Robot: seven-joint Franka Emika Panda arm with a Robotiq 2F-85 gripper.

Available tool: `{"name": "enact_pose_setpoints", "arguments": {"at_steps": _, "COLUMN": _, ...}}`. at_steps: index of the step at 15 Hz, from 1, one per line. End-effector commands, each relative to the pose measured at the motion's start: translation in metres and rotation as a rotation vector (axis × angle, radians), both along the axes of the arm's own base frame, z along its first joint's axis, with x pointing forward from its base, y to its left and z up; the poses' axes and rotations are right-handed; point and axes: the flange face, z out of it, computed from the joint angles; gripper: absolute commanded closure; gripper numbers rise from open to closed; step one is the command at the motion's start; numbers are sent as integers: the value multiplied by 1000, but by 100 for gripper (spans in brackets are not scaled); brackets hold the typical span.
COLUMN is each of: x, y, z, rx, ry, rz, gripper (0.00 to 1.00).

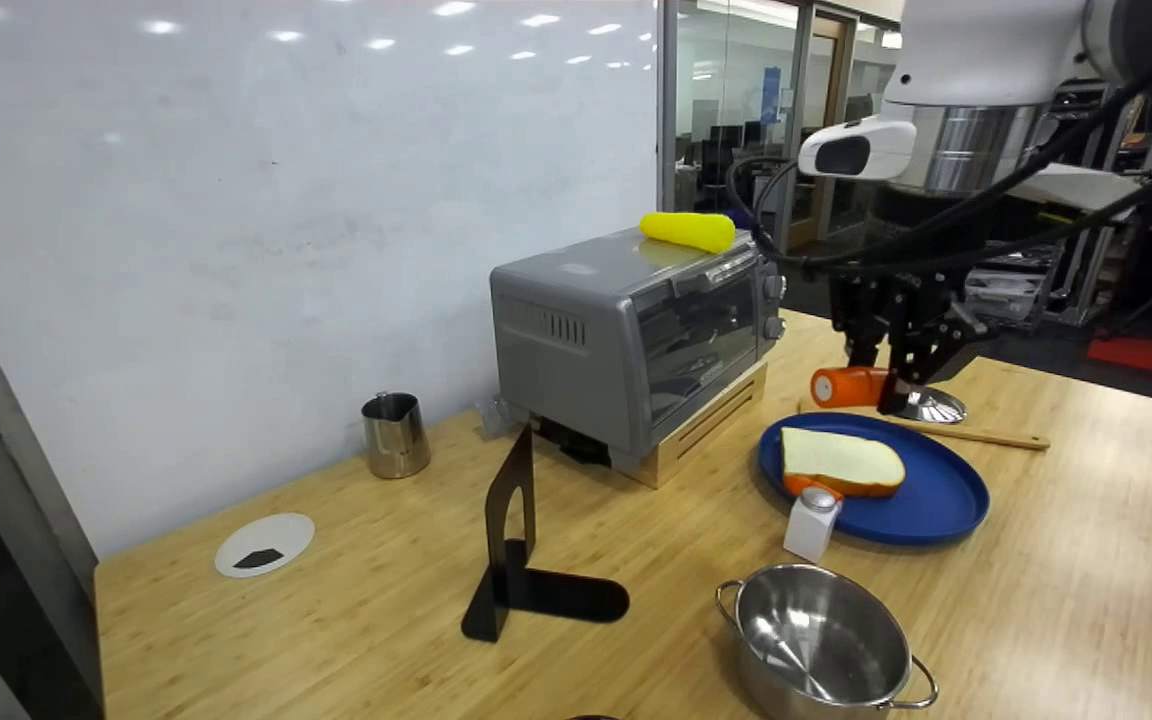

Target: Pick up the lid from the pot and put it on the table, then pick up the orange object from the pot and put it on the table, then pick up the lid and put it back on the pot

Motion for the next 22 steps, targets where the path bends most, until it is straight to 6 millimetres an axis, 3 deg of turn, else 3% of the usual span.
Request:
{"name": "enact_pose_setpoints", "arguments": {"at_steps": 1, "x": -13, "y": -73, "z": 8, "rx": 47, "ry": -20, "rz": -200, "gripper": 87}}
{"name": "enact_pose_setpoints", "arguments": {"at_steps": 4, "x": -17, "y": -127, "z": 6, "rx": 89, "ry": -42, "rz": -375, "gripper": 87}}
{"name": "enact_pose_setpoints", "arguments": {"at_steps": 7, "x": -19, "y": -181, "z": -10, "rx": 137, "ry": -30, "rz": -549, "gripper": 87}}
{"name": "enact_pose_setpoints", "arguments": {"at_steps": 11, "x": -18, "y": -226, "z": -36, "rx": 178, "ry": -45, "rz": -743, "gripper": 87}}
{"name": "enact_pose_setpoints", "arguments": {"at_steps": 13, "x": -10, "y": -235, "z": -51, "rx": 205, "ry": -80, "rz": -833, "gripper": 87}}
{"name": "enact_pose_setpoints", "arguments": {"at_steps": 18, "x": 18, "y": -222, "z": -92, "rx": 270, "ry": -110, "rz": -979, "gripper": 87}}
{"name": "enact_pose_setpoints", "arguments": {"at_steps": 22, "x": 24, "y": -213, "z": -122, "rx": 318, "ry": -32, "rz": -1062, "gripper": 87}}
